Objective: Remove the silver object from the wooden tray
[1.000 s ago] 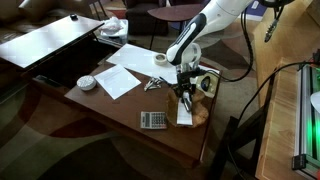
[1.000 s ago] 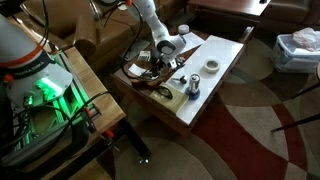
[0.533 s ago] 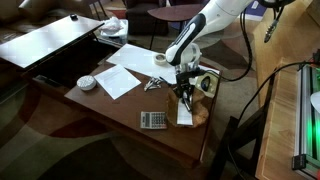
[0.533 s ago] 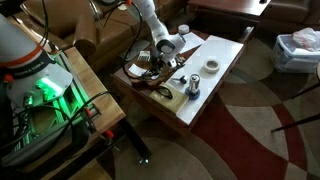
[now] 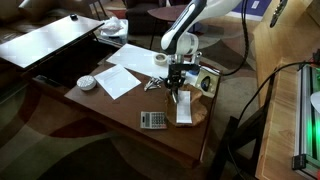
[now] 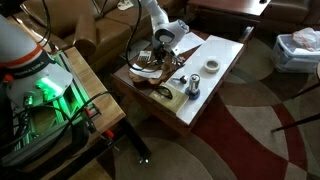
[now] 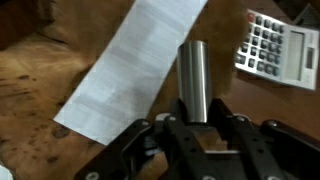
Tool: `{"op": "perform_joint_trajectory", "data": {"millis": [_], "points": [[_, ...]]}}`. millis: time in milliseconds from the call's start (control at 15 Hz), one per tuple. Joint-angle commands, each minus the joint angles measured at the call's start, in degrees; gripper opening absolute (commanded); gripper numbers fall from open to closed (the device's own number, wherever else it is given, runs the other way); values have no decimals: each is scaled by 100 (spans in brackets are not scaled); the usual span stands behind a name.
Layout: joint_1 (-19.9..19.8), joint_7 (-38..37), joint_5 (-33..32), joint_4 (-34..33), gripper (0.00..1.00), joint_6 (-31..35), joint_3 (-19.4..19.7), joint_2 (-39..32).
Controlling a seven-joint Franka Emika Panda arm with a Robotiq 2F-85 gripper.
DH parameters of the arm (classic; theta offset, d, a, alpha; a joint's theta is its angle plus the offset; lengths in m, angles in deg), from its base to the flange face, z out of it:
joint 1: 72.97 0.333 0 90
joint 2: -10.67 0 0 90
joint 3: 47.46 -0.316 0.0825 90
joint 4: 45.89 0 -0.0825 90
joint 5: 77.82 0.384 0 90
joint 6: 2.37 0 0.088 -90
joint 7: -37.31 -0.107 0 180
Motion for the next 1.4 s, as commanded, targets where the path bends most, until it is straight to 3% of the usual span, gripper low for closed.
{"op": "perform_joint_trajectory", "data": {"millis": [0,267,333,400,667,733,1067,1200,1333], "points": [[-267,597,602,1299,12,1441,-501,890],[-385,1495,1178,1953,12,3387,-1041,1241],[-331,898,697,1428,12,2768,-890,948],[-333,929,684,1522,37,2938,-951,1001],[-342,892,659,1497,37,2921,-943,983],[-381,922,652,1500,12,2873,-947,964],[-1763,2862,888,2165,12,5126,-2698,994],[-2528,3563,566,2421,12,5972,-3592,764],[-3158,4150,-39,2804,12,6422,-4204,557]]}}
